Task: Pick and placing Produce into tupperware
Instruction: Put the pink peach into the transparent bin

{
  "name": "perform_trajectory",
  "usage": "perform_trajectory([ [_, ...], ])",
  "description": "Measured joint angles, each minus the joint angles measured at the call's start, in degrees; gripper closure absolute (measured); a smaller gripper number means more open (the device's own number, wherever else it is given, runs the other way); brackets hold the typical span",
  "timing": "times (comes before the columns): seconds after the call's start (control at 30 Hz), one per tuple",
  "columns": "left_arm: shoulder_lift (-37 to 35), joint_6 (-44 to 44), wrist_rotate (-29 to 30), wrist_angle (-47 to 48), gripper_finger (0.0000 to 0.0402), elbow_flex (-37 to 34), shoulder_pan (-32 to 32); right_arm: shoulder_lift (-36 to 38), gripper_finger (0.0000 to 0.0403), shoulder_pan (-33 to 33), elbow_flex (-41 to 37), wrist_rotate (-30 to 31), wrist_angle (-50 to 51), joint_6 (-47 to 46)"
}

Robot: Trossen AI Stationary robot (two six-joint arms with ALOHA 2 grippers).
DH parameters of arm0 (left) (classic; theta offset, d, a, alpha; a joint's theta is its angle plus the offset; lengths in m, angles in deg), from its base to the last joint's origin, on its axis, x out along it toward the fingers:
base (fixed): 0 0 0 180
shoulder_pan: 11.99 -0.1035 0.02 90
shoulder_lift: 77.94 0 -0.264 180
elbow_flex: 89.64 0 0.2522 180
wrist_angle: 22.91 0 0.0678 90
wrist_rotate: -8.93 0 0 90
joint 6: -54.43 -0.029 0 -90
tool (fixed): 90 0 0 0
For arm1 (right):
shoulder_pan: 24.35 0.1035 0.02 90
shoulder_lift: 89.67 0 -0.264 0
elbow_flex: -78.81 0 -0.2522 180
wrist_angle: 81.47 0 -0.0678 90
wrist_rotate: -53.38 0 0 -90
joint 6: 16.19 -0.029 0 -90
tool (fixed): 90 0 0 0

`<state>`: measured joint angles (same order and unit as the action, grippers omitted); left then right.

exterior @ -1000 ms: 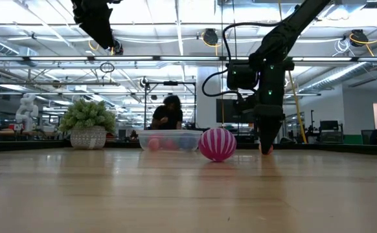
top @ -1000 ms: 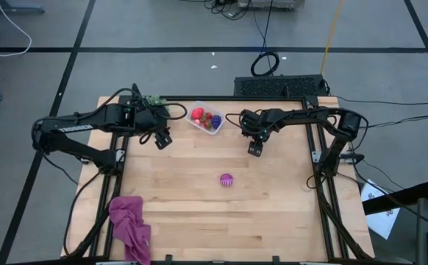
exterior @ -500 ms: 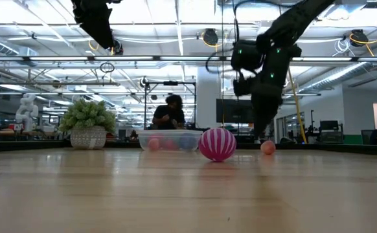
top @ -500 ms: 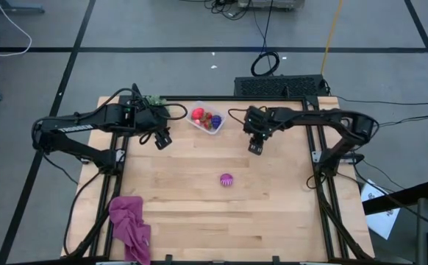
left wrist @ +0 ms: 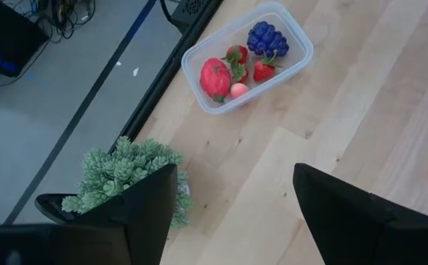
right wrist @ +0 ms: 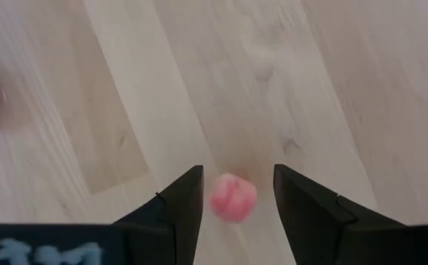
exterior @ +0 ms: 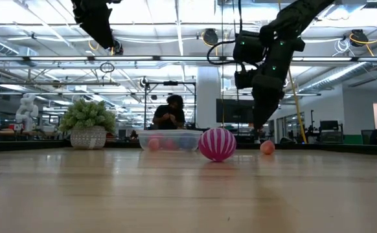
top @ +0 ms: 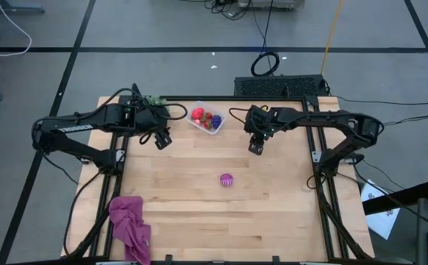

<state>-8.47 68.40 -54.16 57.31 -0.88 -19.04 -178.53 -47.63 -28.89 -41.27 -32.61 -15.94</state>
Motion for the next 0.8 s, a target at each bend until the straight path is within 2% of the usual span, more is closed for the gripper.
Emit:
perform_trajectory([
  [0.23,0.0,0.0,0.0,0.0,0.0128,0.0,0.0,-1.1,0.0248,0.0,0.1,0.1,3.0,-0.1],
  [0.8,0.0,0.2,-1.5,0.0,0.0128,0.0,0.0,-11.2,0.0247,-0.3,0.2,0.0,3.0,0.6],
])
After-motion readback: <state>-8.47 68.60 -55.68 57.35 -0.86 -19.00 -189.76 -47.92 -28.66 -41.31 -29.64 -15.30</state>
